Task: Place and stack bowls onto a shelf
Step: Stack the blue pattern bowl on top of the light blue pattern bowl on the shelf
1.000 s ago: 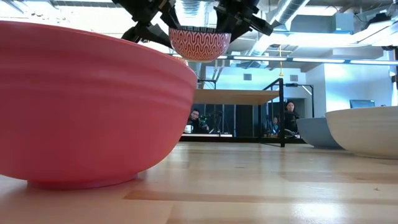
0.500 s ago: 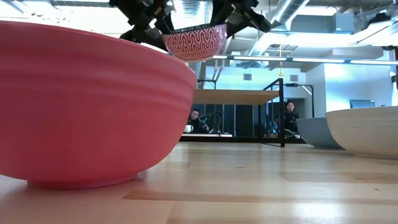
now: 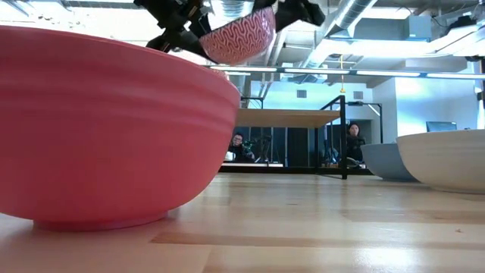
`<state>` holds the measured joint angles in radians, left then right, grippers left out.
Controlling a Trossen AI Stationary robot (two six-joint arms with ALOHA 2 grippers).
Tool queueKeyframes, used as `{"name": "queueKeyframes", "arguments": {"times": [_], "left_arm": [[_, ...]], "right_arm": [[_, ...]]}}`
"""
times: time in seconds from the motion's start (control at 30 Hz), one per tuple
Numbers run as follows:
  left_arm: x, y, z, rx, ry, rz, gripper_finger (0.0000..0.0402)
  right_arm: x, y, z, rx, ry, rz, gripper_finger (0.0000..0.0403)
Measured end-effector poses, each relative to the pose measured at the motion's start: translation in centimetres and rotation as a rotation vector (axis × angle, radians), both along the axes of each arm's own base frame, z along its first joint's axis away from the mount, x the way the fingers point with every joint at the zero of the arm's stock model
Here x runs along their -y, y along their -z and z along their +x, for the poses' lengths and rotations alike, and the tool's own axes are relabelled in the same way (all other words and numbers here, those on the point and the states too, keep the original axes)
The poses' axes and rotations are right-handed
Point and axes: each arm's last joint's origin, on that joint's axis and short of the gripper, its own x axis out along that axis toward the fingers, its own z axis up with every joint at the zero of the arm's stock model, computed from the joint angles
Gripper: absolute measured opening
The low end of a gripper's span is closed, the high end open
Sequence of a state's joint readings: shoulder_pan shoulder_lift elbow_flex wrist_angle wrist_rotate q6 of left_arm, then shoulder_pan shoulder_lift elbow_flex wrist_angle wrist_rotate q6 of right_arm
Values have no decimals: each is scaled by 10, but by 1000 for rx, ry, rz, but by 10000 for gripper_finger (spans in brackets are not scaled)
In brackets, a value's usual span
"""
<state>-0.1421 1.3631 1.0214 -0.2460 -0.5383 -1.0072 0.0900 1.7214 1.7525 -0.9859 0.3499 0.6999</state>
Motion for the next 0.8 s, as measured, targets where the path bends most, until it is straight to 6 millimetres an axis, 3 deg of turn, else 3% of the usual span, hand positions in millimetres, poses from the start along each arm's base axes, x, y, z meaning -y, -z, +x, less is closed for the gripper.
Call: {"name": "queueKeyframes", "arguments": {"times": [0.2,0.53,0.8], "left_arm": [[-4,-6,-11,-21,-38,36,4],[-11,-39,-49,58,-120,63,3],[-23,-94,-63,120,-171,127,3]], "right_arm": [[15,-35,-8,20,-89,-32,243],[46,-118,-52,221,-92,-105,248],[65,-119,-66,141,-80,-134,248]]}}
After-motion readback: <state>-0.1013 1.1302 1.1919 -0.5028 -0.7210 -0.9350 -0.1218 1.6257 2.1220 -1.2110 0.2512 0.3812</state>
